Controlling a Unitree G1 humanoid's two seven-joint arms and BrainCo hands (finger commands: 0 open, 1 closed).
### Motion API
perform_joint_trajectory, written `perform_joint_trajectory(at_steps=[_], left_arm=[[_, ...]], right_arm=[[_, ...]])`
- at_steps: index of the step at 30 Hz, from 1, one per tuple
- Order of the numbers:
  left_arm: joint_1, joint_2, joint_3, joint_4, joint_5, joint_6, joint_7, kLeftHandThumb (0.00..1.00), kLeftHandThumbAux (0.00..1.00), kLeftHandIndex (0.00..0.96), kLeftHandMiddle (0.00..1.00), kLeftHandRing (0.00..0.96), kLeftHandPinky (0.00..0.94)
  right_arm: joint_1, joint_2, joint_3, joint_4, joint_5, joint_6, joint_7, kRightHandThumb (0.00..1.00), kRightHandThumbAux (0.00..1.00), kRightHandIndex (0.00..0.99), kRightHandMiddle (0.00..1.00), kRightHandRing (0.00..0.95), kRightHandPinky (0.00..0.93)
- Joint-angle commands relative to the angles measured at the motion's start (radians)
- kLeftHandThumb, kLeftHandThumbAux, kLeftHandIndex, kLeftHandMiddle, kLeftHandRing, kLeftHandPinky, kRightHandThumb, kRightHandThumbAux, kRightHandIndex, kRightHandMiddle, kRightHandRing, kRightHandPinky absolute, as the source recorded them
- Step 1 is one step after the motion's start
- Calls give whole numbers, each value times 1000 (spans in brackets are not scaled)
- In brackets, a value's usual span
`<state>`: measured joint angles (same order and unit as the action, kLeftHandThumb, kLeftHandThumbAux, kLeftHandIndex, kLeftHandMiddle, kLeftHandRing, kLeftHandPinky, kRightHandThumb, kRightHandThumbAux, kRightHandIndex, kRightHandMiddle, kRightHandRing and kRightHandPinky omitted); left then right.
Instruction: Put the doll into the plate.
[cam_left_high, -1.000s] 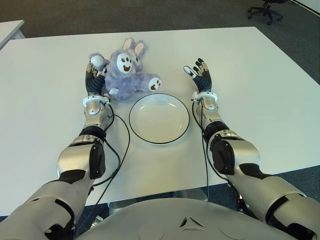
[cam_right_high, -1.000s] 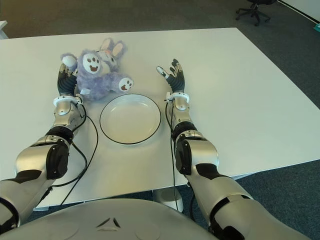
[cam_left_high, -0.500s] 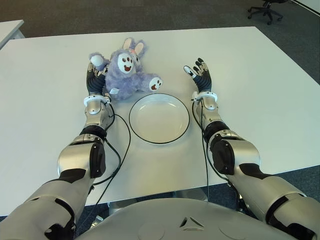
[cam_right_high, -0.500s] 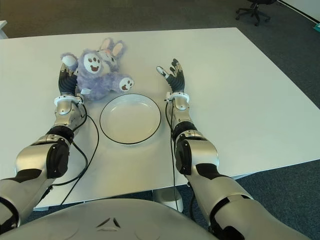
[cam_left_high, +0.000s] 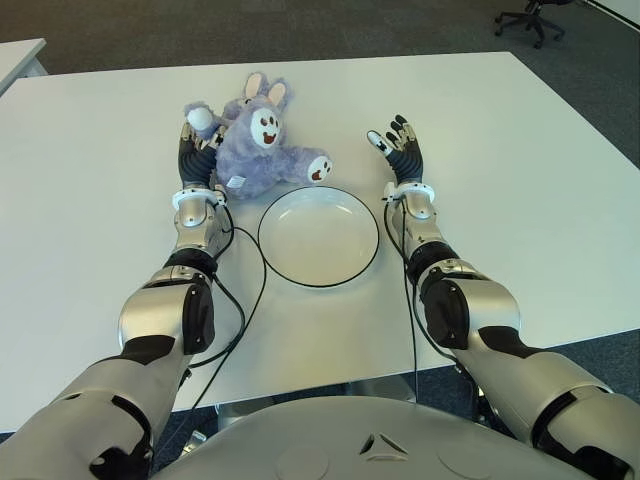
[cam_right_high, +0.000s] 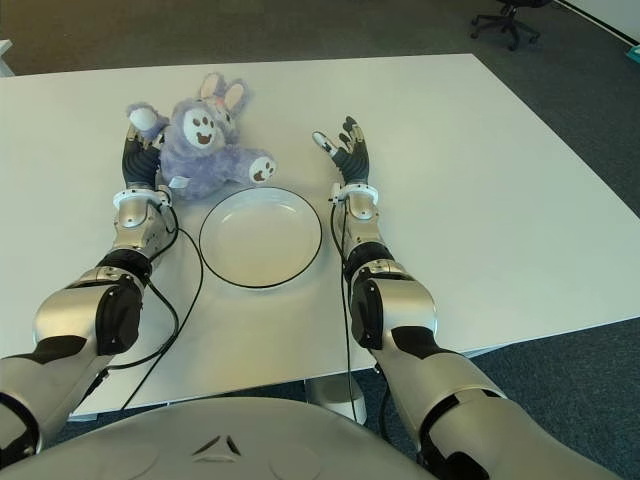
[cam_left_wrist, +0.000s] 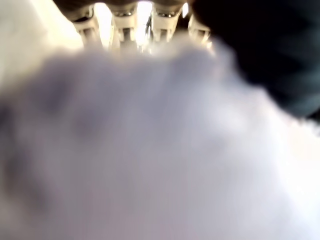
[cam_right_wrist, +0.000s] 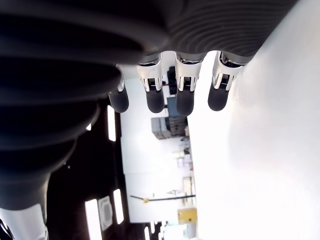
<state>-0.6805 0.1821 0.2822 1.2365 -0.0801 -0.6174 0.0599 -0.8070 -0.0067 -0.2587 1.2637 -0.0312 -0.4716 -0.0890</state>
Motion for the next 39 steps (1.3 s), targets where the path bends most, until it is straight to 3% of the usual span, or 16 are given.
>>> perform_joint_trajectory(at_steps=[1, 39], left_arm=[[25, -9, -29, 23, 30, -8, -11, 298, 600, 24, 43, 20, 0], [-18, -20, -40, 11, 30, 8, -1, 355, 615, 36, 56, 49, 69]], right_arm=[[132, 30, -7, 85, 9, 82, 0, 25, 664, 51, 77, 73, 73], [136, 29, -7, 84, 9, 79, 5, 24, 657, 60, 78, 73, 72]])
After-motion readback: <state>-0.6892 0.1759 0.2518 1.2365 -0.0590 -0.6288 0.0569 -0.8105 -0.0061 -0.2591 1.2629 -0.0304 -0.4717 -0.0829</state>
